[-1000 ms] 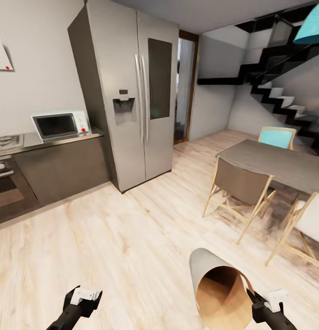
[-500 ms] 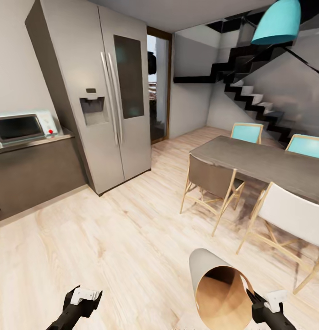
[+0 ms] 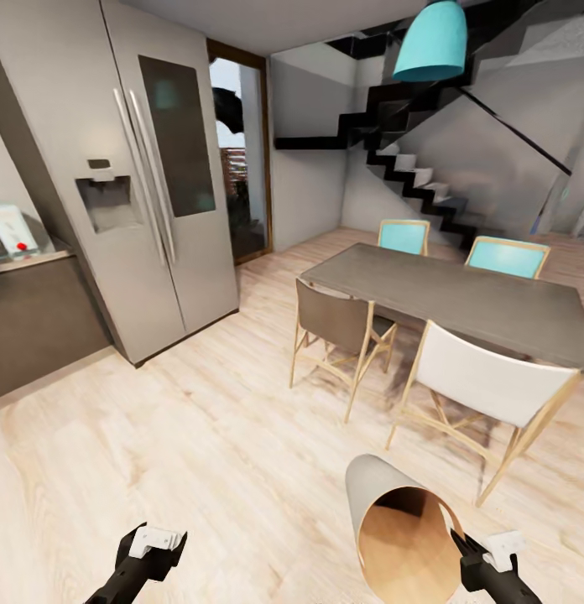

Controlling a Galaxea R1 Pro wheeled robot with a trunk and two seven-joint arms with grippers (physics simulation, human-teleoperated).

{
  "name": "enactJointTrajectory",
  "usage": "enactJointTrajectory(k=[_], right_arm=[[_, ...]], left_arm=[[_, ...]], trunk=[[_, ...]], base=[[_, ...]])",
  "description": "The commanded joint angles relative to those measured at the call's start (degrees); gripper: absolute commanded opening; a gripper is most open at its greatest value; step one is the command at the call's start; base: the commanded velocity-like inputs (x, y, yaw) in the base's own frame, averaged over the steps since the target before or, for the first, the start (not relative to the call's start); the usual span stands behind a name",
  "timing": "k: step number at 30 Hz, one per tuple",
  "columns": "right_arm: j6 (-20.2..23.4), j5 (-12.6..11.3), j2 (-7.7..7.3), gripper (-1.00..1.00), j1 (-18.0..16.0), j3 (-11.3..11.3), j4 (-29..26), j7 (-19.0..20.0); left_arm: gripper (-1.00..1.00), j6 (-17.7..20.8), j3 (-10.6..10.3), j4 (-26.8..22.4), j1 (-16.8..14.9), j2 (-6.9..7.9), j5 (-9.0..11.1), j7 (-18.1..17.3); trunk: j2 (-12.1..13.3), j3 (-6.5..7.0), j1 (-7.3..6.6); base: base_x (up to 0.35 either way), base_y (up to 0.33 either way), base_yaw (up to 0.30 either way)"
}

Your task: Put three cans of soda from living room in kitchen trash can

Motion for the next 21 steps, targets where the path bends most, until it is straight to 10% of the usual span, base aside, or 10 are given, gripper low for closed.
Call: enactJointTrajectory(k=[1,21], right_arm=[[0.08,-0.7,0.01,-1.0,-0.02,-0.01,-0.09,0.44],[0.09,-0.7,0.01,-1.0,-0.02,-0.02,-0.09,0.44]], left_arm=[[1.0,0.0,0.0,0.0,0.0,-0.03,0.0,0.0],[1.0,0.0,0.0,0.0,0.0,-0.01,0.0,0.0]], trunk=[[0.0,-0.02,0.0],[0.0,-0.62,0.0]], base=[[0.0,-0.289,-0.224],[0.0,-0.289,-0.224]])
